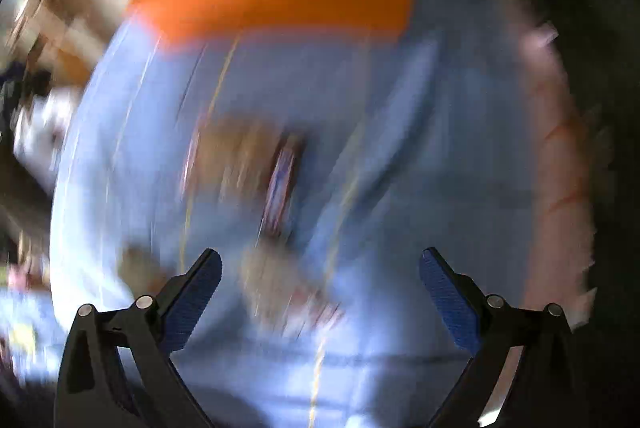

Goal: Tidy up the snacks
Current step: 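Grasp an orange-edged cracker packet with left tool while right tool grasps a clear bun bag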

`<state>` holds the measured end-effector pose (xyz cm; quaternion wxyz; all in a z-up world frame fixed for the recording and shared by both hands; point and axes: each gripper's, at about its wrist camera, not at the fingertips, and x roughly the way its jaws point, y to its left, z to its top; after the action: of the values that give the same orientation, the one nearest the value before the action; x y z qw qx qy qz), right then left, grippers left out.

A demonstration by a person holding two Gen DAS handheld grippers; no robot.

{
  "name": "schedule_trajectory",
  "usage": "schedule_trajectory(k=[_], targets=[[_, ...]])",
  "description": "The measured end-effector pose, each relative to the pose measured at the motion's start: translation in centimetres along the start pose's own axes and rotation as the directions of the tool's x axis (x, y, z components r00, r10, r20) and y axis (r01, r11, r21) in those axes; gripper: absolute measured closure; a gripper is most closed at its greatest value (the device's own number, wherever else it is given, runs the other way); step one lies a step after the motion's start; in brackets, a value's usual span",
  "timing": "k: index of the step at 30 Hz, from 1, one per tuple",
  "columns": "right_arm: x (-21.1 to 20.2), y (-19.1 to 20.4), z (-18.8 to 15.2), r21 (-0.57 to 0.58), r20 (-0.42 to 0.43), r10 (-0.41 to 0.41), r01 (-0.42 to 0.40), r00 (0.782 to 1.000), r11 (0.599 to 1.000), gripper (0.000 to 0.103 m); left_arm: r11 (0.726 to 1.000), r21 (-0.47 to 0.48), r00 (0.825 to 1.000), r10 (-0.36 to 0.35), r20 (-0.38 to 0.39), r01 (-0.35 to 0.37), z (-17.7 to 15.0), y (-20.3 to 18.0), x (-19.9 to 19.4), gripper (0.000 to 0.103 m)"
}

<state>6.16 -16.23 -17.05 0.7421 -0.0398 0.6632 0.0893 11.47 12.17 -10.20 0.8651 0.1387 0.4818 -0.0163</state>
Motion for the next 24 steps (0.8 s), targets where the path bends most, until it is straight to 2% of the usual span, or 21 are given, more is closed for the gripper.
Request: schedule_trajectory(k=[1, 2, 3, 5, 6, 8, 9, 10, 12, 13, 15, 17, 20, 22, 23, 24], targets=[[1.5, 0.7, -0.9, -0.043, -0.021, -0.030, 0.029, 0.999, 0.999, 0.004, 0.999, -0.003, 0.999, -0.036, -0.039, 0.036, -2.0, -0.2, 0.2, 0.004], [2.2, 1.1, -1.2, -0.070, -0.013, -0.047, 0.046, 0.999, 0.996, 0.004, 0.994, -0.014, 0.989, -0.106, -0.106, 0.105, -4.5, -0.5, 0.7, 0.004], [2.7, 1.6, -1.2, -0.104, 0.007, -0.067, 0.067, 0.998, 0.992, 0.004, 0.984, -0.035, 0.972, -0.177, -0.154, 0.174, -6.2, -0.7, 1.1, 0.004], [3.5, 2.5, -1.0, -0.158, 0.015, -0.051, 0.053, 0.999, 0.986, 0.004, 0.956, -0.108, 0.936, -0.290, -0.197, 0.274, -9.1, -0.7, 1.7, 0.004], [4.0, 3.0, -0.9, -0.182, 0.022, -0.040, 0.043, 0.999, 0.982, 0.004, 0.942, -0.164, 0.919, -0.324, -0.223, 0.292, -10.6, -0.4, 2.0, 0.004], [4.6, 3.3, -0.6, -0.164, 0.086, -0.114, 0.127, 0.990, 0.978, 0.006, 0.917, -0.266, 0.893, -0.364, -0.263, 0.296, -12.8, 0.4, 2.5, 0.004], [4.7, 3.1, -0.7, -0.121, 0.091, -0.065, 0.075, 0.994, 0.990, 0.029, 0.910, -0.300, 0.892, -0.368, -0.262, 0.287, -13.4, 0.7, 2.5, 0.004], [4.8, 2.8, -0.8, -0.076, 0.089, -0.037, 0.044, 0.995, 0.996, 0.045, 0.908, -0.317, 0.896, -0.360, -0.260, 0.273, -14.0, 0.7, 2.5, 0.004], [4.5, 2.1, -1.1, 0.014, 0.081, -0.027, 0.026, 0.996, 1.000, 0.054, 0.930, -0.264, 0.908, -0.325, -0.266, 0.256, -14.3, -0.6, 2.5, 0.004], [3.8, 1.4, -1.6, 0.075, 0.089, 0.000, -0.007, 0.996, 0.997, 0.056, 0.946, -0.200, 0.911, -0.305, -0.278, 0.255, -14.2, -1.8, 2.5, 0.004], [1.9, 0.3, -2.5, 0.154, 0.133, 0.050, -0.070, 0.990, 0.986, 0.056, 0.970, -0.072, 0.930, -0.244, -0.275, 0.233, -14.1, -4.2, 2.1, 0.004], [-0.6, -0.1, -3.4, 0.177, 0.184, 0.018, -0.051, 0.983, 0.983, 0.056, 0.972, 0.024, 0.942, -0.221, -0.252, 0.234, -13.6, -6.5, 1.9, 0.004], [-3.5, -1.0, -4.2, 0.209, 0.234, 0.003, -0.053, 0.972, 0.976, 0.056, 0.958, 0.044, 0.932, -0.263, -0.249, 0.282, -12.9, -8.4, 2.3, 0.004], [-5.0, -1.7, -4.8, 0.251, 0.257, 0.006, -0.072, 0.966, 0.965, 0.056, 0.959, 0.060, 0.931, -0.253, -0.264, 0.278, -12.7, -9.7, 3.5, 0.005], [-5.7, -2.0, -5.3, 0.266, 0.267, 0.003, -0.077, 0.964, 0.961, 0.056, 0.961, 0.088, 0.929, -0.226, -0.294, 0.261, -12.9, -10.4, 4.4, 0.031], [-6.4, -2.3, -5.8, 0.281, 0.281, -0.006, -0.076, 0.960, 0.957, 0.056, 0.959, 0.073, 0.925, -0.243, -0.292, 0.275, -12.6, -11.0, 4.8, 0.039]])
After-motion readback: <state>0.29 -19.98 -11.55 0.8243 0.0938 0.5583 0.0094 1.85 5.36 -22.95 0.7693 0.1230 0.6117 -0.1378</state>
